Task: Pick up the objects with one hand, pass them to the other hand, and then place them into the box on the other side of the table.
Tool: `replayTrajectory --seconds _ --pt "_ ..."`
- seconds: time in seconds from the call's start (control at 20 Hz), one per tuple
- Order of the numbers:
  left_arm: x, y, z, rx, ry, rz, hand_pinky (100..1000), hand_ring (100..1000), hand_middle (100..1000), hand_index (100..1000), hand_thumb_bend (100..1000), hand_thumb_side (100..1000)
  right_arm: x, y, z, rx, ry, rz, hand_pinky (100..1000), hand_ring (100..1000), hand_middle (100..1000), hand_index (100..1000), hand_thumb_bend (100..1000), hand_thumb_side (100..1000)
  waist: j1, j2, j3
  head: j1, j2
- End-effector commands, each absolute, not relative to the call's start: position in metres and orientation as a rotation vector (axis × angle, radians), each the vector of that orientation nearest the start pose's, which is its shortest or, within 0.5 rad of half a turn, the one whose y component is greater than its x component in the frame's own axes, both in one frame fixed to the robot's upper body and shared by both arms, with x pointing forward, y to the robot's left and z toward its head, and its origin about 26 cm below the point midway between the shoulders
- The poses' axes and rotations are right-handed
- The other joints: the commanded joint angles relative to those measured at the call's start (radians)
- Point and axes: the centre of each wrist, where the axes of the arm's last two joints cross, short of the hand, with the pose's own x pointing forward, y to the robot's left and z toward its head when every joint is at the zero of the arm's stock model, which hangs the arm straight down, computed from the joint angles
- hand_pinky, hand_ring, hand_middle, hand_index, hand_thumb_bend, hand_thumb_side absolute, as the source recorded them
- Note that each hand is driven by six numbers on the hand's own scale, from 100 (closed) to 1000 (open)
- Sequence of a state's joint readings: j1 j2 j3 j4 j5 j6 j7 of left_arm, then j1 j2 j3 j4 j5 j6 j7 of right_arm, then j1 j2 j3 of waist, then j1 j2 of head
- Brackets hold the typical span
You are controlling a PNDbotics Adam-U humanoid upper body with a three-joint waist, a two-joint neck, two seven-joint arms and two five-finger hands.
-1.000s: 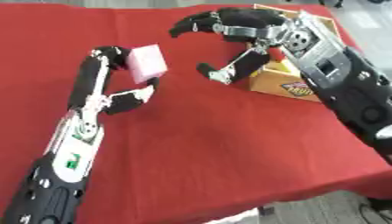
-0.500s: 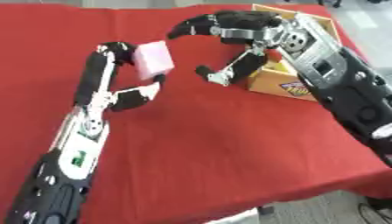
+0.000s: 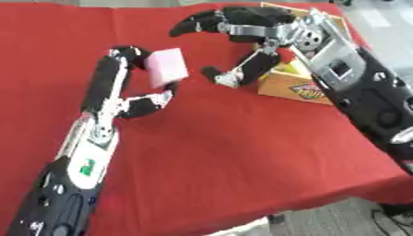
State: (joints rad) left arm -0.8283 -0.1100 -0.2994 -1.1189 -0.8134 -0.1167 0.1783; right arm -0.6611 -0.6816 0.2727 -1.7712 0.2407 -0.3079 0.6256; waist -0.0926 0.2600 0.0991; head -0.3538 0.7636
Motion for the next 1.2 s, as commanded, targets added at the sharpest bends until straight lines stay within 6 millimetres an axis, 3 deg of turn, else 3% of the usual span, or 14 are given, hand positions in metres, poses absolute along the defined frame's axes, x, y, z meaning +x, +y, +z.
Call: replayTrajectory --seconds 0.05,0.7,1.2 --pt "0.408 0.016 0.144 0.464 -2.215 -1.012 623 577 448 466 100 185 0.343 -0.242 0.282 0.385 2.523 -2.425 1000 1000 940 1000 100 151 0.000 -0.015 -0.004 -0.005 0.006" --pt "0.412 0.011 0.145 0.533 -2.227 -0.976 618 575 446 479 100 181 0.323 -0.232 0.294 0.212 2.500 -2.452 1000 1000 948 1000 100 133 -0.004 -0.018 -0.009 0.002 0.006" --pt "0.404 0.001 0.156 0.569 -2.269 -0.941 611 568 442 482 100 178 0.337 -0.242 0.285 0.341 2.549 -2.467 1000 1000 942 1000 100 140 -0.007 -0.017 -0.007 -0.011 0.006"
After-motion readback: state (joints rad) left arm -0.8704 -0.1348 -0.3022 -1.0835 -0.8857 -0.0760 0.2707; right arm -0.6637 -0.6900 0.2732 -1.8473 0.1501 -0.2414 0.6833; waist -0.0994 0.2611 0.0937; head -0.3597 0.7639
